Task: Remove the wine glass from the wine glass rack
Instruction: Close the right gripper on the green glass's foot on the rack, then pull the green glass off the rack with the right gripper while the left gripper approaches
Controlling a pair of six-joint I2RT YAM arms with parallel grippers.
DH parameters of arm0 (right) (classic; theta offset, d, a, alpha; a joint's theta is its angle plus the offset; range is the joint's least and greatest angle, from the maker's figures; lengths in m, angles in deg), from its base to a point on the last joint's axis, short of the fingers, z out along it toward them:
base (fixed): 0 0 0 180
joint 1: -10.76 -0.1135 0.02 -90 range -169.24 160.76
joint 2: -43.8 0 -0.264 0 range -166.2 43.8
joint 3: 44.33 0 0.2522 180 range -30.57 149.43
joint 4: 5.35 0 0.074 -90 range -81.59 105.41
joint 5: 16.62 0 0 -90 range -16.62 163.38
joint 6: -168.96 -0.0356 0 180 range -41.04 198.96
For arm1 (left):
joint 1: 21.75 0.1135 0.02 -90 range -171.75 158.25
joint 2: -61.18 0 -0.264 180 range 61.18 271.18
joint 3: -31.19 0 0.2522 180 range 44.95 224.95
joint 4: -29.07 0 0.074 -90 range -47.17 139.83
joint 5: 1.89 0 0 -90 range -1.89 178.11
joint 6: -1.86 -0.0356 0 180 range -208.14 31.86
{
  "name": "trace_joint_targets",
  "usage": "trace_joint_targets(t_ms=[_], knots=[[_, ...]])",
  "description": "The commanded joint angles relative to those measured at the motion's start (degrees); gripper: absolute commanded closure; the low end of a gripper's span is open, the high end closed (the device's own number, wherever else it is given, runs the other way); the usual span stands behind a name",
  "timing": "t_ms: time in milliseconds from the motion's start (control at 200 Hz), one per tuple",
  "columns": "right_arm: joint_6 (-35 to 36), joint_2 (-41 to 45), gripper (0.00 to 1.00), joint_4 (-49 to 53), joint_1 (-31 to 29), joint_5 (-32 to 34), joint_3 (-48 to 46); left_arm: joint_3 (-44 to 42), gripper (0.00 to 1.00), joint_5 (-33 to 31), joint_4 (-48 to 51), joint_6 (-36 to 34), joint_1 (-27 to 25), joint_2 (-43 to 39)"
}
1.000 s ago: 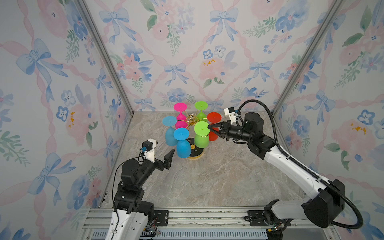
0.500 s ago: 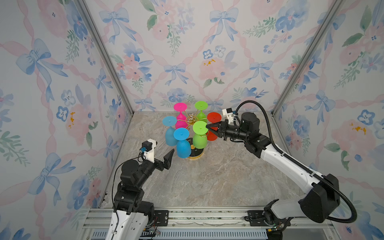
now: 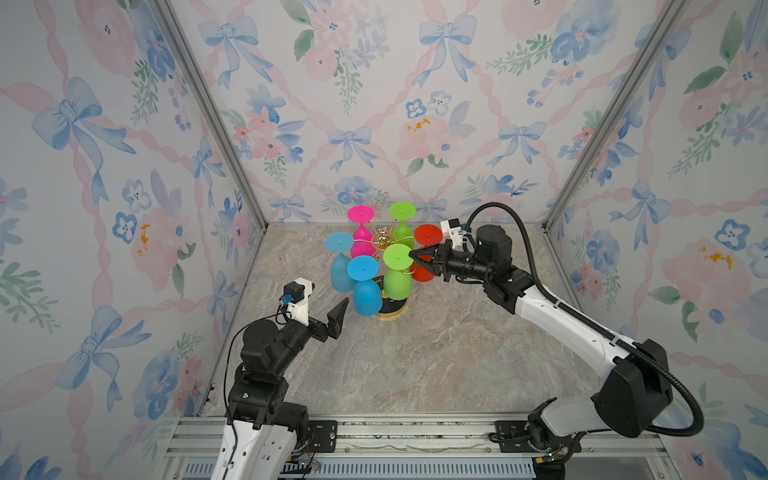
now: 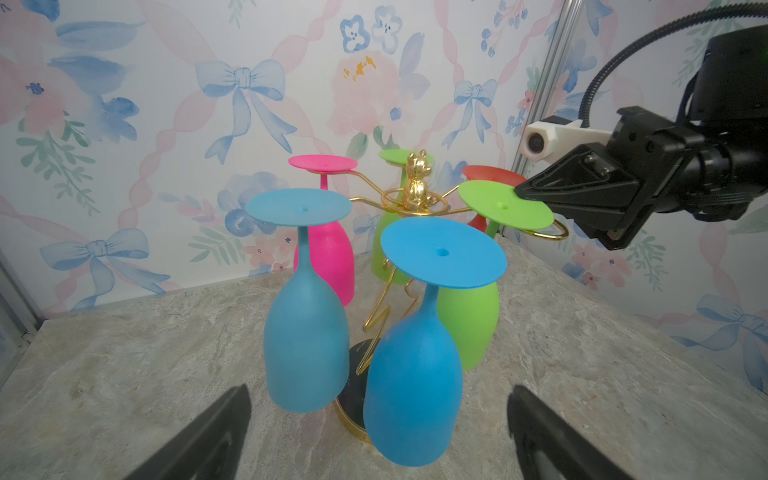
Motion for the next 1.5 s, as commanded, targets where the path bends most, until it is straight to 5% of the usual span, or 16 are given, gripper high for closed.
trace_joint_targets(t_ms=[0,1495], knots=[[0.69,-0.54,1.0,-0.72,-1.22,0.04,2.5,-0.62,0.02,-0.75,-1.44,0.29,-0.09,-0.76],[32.25,13.03,1.0,35.46,-5.89,6.75,8.23,0.74,0.02,1.44,-0.71,4.37,-0.19,-0.36]])
